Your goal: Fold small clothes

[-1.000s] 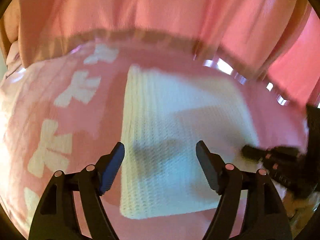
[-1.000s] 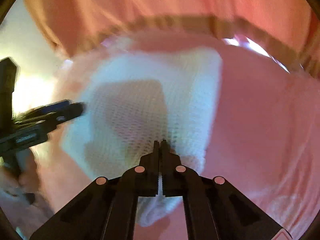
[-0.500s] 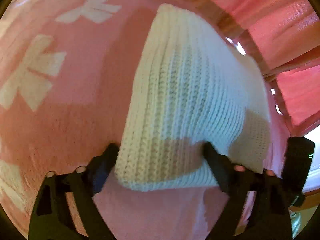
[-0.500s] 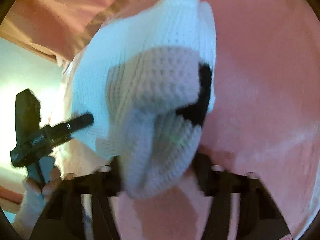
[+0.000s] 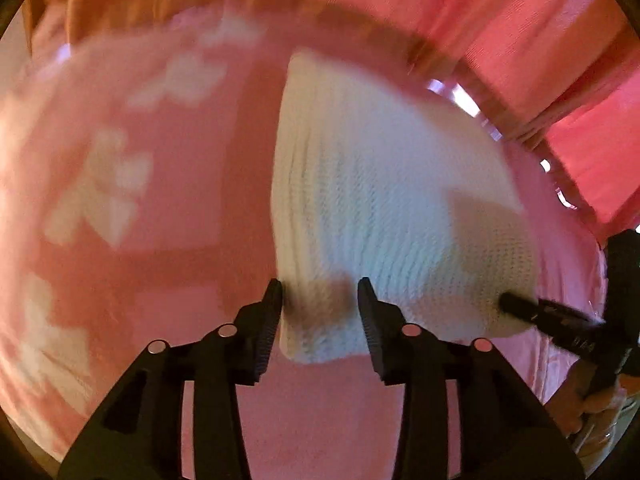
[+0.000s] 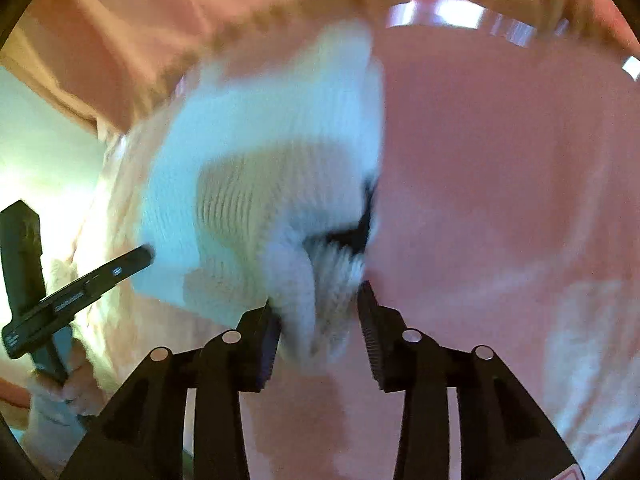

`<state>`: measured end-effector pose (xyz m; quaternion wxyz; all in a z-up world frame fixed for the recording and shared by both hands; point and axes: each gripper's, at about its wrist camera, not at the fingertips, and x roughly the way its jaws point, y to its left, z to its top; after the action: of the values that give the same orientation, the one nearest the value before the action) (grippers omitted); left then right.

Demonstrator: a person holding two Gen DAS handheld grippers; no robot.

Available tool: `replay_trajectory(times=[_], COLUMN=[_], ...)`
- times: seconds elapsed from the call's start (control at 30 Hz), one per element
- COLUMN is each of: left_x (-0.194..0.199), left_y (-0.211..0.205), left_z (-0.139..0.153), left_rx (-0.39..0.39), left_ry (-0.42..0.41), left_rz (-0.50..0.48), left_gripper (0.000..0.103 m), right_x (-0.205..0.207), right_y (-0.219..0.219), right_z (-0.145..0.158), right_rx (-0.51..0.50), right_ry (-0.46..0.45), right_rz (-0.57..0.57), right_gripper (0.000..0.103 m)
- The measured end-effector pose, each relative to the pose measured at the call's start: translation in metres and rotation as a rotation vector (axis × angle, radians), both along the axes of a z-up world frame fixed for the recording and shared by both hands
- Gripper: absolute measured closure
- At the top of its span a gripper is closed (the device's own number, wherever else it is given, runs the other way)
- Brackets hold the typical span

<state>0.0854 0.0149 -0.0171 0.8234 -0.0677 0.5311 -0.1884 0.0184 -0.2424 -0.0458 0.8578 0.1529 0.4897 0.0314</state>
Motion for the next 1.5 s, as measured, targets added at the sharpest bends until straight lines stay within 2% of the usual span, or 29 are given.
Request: replay_trajectory(times=[0.03,0.07,0.1,0.13,0.23,0.3,0.33,0.37,0.4,0.47,0.57,0.63,0.7,0.77,0.8,0.83,0.9,0.97,1.07,1.23,1.33,1.5], left_x=[-0.001,0.0,0.002,0.005,0.024,0.042,0.047,0.051,0.055,0.052,0.042,0.029,0.013,-0.001,-0.008,-0.013,-0.026,-0.033,-0.045,-0.065,-0.071,-0.076], left_y=[-0.001,-0.002,-0.006,-0.012,-0.025,-0.033,-0.035,-0.037,-0.039,-0.041,-0.043,-0.046,-0.052,-0.055,-0.057,-0.058,-0.057,-0.053,-0.041,-0.029,-0.024,-0.025], left_z=[0.013,0.024,0.034,0.041,0.037,0.015,0.006,-0.008,-0.018,-0.015,0.001,0.016,0.028,0.04,0.045,0.048,0.054,0.055,0.054,0.048,0.04,0.021], left_rx=[-0.008,-0.017,-0.027,-0.021,0.003,0.059,0.086,0.109,0.131,0.158,0.149,0.159,0.202,0.245,0.262,0.277,0.33,0.342,0.306,0.282,0.274,0.31], left_ry=[-0.039,-0.076,-0.118,-0.152,-0.167,-0.126,-0.102,-0.07,-0.046,-0.074,-0.109,-0.159,-0.225,-0.299,-0.334,-0.362,-0.436,-0.457,-0.444,-0.487,-0.494,-0.482], left_rz=[-0.001,0.001,0.002,-0.005,-0.001,0.021,0.031,0.036,0.032,0.037,0.023,0.001,-0.012,-0.021,-0.027,-0.032,-0.038,-0.032,-0.013,0.055,0.09,0.115], left_gripper=[0.05,0.045,0.045,0.045,0.045,0.045,0.045,0.044,0.043,0.043,0.044,0.041,0.031,0.011,0.009,0.009,0.007,0.005,0.005,0.005,0.005,0.005], right_x=[-0.006,-0.008,-0.01,-0.007,0.007,0.028,0.043,0.053,0.055,0.052,0.029,0.013,-0.008,-0.019,-0.021,-0.026,-0.035,-0.042,-0.05,-0.065,-0.07,-0.077], right_y=[0.0,0.003,0.007,0.011,0.013,0.018,0.021,0.022,0.022,0.025,0.034,0.037,0.038,0.037,0.034,0.033,0.028,0.025,0.024,0.034,0.037,0.041], right_z=[0.015,0.028,0.04,0.046,0.037,0.011,-0.006,-0.025,-0.028,-0.02,0.015,0.031,0.045,0.053,0.056,0.055,0.051,0.044,0.03,0.012,0.005,-0.006], right_rx=[-0.022,-0.034,-0.049,-0.068,-0.048,-0.08,-0.108,-0.113,-0.101,-0.131,-0.193,-0.252,-0.314,-0.308,-0.304,-0.314,-0.333,-0.325,-0.285,-0.341,-0.333,-0.321], right_ry=[-0.058,-0.118,-0.17,-0.19,-0.164,-0.081,-0.012,0.041,0.027,0.016,-0.096,-0.168,-0.235,-0.275,-0.284,-0.294,-0.295,-0.279,-0.251,-0.244,-0.241,-0.225], right_rz=[-0.001,0.006,0.021,0.032,0.057,0.061,0.054,0.064,0.06,0.064,0.04,0.014,-0.024,-0.048,-0.056,-0.081,-0.103,-0.124,-0.141,-0.15,-0.162,-0.17], right_gripper=[0.07,0.075,0.091,0.097,0.098,0.099,0.103,0.103,0.103,0.103,0.103,0.096,0.094,0.092,0.088,0.08,0.074,0.07,0.067,0.058,0.054,0.054])
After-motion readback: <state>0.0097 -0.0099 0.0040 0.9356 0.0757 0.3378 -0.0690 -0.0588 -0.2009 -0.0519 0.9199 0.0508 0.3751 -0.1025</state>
